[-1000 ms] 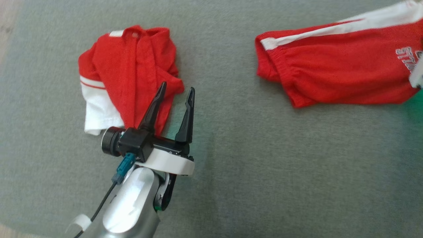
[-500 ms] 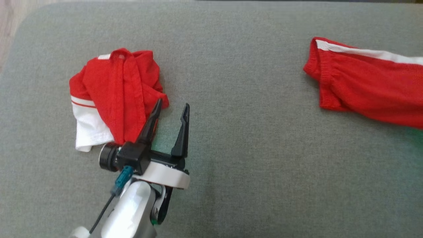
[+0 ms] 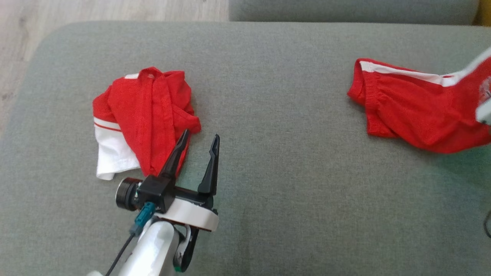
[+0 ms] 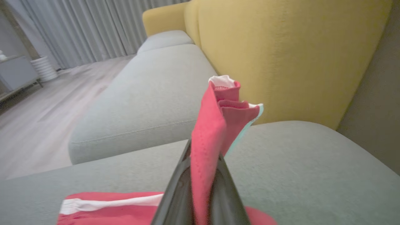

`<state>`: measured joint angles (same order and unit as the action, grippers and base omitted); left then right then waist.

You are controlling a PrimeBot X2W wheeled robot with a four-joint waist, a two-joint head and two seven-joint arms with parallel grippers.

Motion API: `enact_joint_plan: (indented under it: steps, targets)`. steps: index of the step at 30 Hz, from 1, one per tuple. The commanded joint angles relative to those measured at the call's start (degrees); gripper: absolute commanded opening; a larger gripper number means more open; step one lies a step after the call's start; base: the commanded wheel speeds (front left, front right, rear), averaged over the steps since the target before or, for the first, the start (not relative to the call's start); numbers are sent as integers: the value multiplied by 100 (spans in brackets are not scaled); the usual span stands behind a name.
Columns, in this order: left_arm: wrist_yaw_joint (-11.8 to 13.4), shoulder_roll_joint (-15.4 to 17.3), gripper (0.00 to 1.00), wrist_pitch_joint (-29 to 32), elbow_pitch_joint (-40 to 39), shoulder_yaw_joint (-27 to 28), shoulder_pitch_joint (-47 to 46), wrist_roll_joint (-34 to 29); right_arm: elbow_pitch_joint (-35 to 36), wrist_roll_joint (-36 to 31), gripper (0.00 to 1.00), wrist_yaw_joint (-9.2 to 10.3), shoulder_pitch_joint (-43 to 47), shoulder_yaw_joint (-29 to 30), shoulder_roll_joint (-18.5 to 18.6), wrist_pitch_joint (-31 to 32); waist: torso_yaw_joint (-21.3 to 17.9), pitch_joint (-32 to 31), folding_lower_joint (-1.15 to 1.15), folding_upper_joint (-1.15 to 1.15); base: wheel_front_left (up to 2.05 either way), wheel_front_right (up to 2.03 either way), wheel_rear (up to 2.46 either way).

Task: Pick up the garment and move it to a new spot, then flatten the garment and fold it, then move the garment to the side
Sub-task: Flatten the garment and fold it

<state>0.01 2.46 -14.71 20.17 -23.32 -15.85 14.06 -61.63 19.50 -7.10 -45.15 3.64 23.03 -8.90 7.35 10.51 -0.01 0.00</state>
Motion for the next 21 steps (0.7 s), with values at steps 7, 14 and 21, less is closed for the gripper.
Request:
enact_joint_plan:
  steps: [7, 14, 21]
  targets:
    - [-10, 42, 100, -29, -138, 219, 53, -53, 1047, 545, 0, -39, 265, -713, -342, -79, 127, -228, 1, 0, 0, 0, 0]
    - [-13, 42, 100, -29, -160, 305, 96, -68, 1561, 802, 0, -39, 546, -1400, -525, 163, 243, -271, 1, 0, 0, 0, 0]
    - [-14, 42, 100, -29, -181, 257, 76, -32, 1449, 785, 0, -39, 644, -2068, -629, 304, 357, -207, 1, 0, 0, 0, 0]
